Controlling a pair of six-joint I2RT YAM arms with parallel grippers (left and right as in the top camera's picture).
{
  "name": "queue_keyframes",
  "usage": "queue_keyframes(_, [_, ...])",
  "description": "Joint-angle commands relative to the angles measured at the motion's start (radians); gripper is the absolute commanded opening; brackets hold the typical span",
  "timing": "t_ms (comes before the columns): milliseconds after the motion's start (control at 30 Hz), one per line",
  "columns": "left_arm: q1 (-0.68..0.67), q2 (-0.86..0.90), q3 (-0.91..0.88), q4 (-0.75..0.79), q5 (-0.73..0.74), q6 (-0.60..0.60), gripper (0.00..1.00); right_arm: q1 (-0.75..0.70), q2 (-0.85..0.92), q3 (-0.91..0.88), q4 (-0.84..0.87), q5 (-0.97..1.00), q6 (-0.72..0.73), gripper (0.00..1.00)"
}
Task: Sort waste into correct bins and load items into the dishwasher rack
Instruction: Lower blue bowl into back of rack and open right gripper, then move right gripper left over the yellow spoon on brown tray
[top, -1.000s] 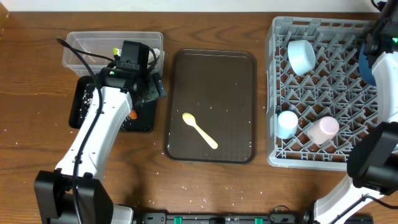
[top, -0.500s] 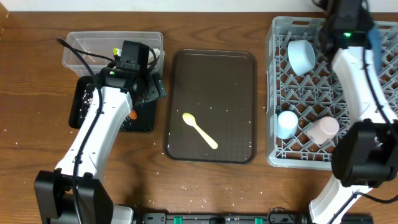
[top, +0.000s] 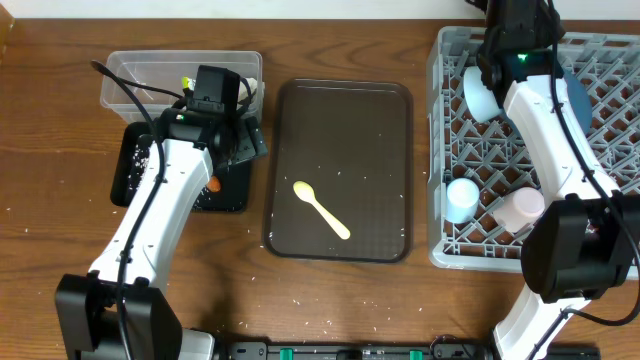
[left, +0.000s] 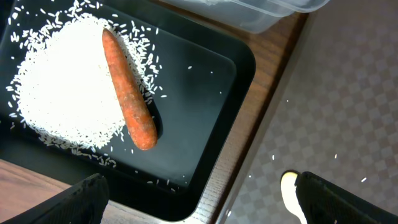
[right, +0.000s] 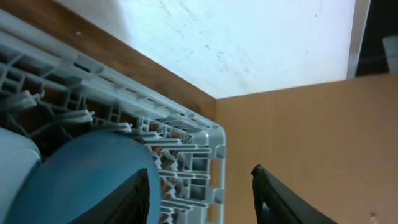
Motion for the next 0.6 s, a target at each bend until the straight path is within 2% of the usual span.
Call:
queue_keyframes(0, [0.005,-0.002,-0.008,-0.003,-0.012,-0.002,0.98,0.010,-0.032,0.000,0.000,-0.006,0.177,0.53])
queue_keyframes(67, [0.005,-0.002,-0.008,-0.003,-0.012,-0.002,0.98,0.019,-0.053,0.000,-0.017,-0.032,0.232,0.58])
queue_keyframes(133, [0.005,-0.002,-0.008,-0.003,-0.012,-0.003,0.98,0.035,-0.076,0.000,-0.051,-0.085,0.314,0.67])
queue_keyframes(200, [0.005,-0.002,-0.008,-0.003,-0.012,-0.002,0.98,0.053,-0.091,0.000,-0.091,-0.138,0.394,0.70])
queue_keyframes(367, [0.005,-0.002,-0.008,-0.003,-0.012,-0.002,0.98,0.127,-0.111,0.000,-0.303,-0.375,0.486,0.84])
queue_keyframes(500, [0.005,-0.002,-0.008,-0.003,-0.012,-0.002,0.98,0.180,-0.110,0.000,-0.422,-0.717,0.527,0.85])
queue_keyframes(567, [0.005,-0.002,-0.008,-0.003,-0.012,-0.002,0.98,0.203,-0.110,0.000,-0.445,-0.898,0.527,0.82])
